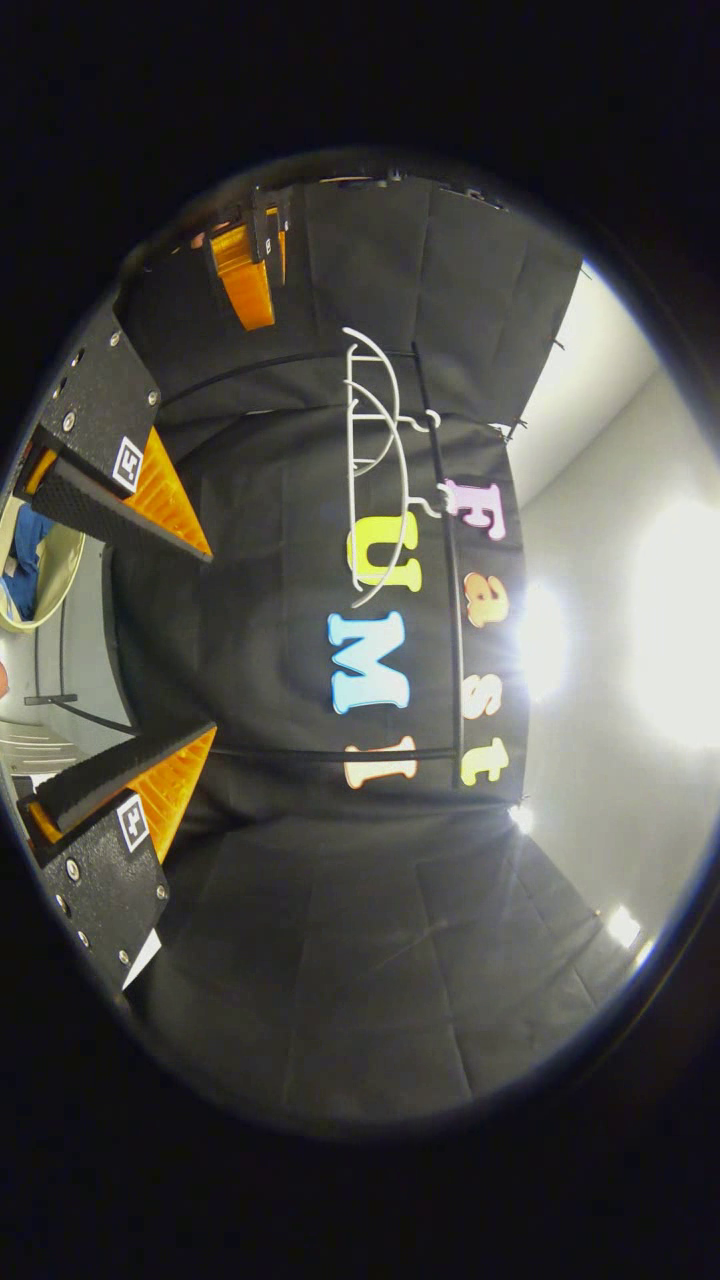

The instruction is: Grasp the clothes on the hanger with both hands and then place them into the laundry hamper below.

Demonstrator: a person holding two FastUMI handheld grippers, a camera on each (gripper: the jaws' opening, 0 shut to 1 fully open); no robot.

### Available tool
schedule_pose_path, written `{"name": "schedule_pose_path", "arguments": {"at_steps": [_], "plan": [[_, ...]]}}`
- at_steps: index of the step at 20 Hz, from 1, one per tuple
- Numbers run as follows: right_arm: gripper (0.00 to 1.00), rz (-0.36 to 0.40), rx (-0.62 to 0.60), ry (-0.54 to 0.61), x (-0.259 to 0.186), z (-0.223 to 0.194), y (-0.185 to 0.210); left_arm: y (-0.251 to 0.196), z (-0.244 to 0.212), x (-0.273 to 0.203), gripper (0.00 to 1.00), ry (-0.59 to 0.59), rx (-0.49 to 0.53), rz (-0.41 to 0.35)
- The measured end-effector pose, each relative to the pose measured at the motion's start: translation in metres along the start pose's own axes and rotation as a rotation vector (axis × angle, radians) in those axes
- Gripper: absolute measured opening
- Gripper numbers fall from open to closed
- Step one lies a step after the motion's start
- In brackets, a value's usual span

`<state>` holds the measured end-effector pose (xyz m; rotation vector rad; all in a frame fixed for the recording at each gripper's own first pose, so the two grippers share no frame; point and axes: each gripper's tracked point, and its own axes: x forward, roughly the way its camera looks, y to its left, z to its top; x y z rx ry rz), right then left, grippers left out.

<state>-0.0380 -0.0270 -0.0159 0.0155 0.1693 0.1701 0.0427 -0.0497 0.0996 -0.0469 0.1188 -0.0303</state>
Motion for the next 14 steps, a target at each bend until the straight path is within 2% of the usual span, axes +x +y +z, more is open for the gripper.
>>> {"name": "schedule_pose_path", "arguments": {"at_steps": [7, 8, 14], "plan": [[0.93, -0.011, -0.002, -0.061, -0.036, 0.02, -0.013, 0.004, 0.028, -0.044, 0.93, -0.057, 0.036, 0.05], [0.91, -0.016, -0.005, -0.071, -0.038, 0.023, -0.014, 0.005, 0.03, -0.048, 0.93, -0.062, 0.035, 0.051], [0.93, -0.021, -0.04, -0.111, -0.047, 0.031, -0.009, 0.008, 0.034, -0.056, 0.93, -0.074, 0.016, 0.065]]}}
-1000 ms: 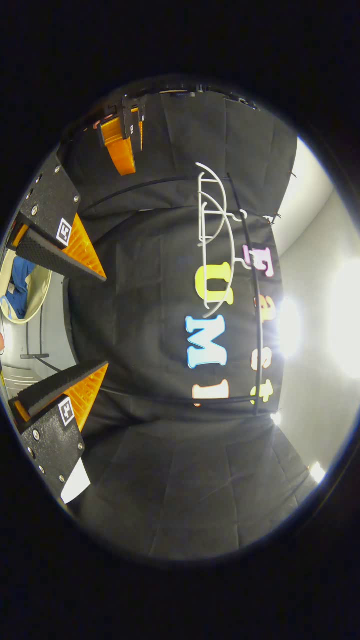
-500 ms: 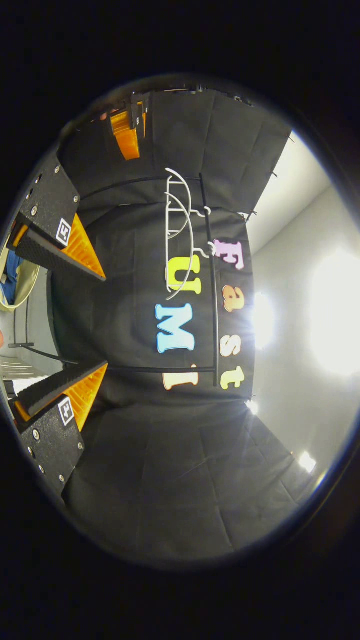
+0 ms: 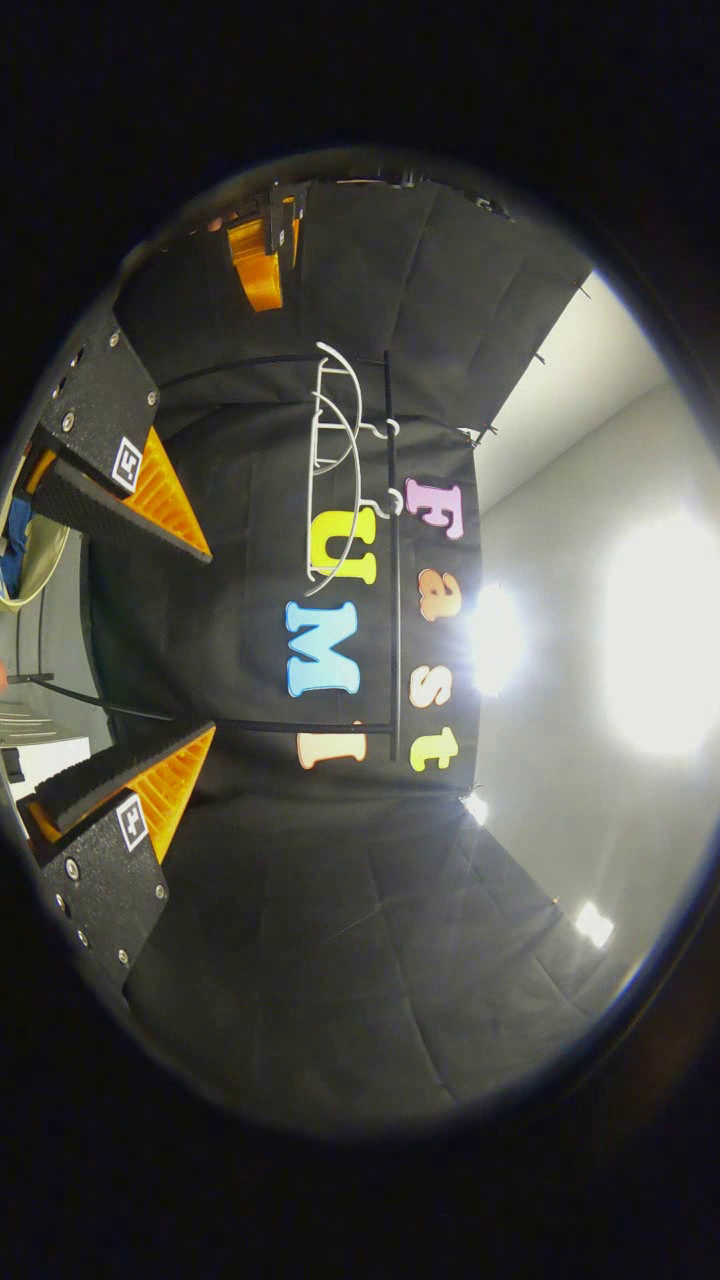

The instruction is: Grasp the clothes on the hanger with both hands and then place them into the laundry hamper below.

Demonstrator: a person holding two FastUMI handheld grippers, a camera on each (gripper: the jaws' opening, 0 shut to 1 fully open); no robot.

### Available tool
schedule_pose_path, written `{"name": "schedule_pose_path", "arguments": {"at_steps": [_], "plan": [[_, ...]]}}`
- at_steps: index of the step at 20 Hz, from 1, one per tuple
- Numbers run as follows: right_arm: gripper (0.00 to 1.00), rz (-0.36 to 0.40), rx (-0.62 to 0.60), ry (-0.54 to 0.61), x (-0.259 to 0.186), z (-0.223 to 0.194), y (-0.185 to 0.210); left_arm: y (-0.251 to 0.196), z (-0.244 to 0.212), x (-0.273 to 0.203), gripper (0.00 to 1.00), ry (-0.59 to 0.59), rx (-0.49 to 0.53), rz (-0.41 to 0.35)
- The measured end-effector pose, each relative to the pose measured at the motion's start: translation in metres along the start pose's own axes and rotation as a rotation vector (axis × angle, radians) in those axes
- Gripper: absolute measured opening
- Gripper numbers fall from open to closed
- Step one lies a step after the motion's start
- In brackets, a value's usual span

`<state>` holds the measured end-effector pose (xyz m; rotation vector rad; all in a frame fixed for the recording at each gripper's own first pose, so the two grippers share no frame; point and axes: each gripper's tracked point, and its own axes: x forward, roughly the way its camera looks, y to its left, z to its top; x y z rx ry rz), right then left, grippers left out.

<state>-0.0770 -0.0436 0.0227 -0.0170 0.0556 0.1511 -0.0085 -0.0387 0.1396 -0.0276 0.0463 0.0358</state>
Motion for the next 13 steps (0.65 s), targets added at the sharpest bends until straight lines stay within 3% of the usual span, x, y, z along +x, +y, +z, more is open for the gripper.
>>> {"name": "schedule_pose_path", "arguments": {"at_steps": [13], "plan": [[0.93, -0.012, 0.02, -0.011, 0.005, 0.007, -0.004, -0.002, 0.011, -0.011, 0.93, -0.036, 0.012, 0.016]]}}
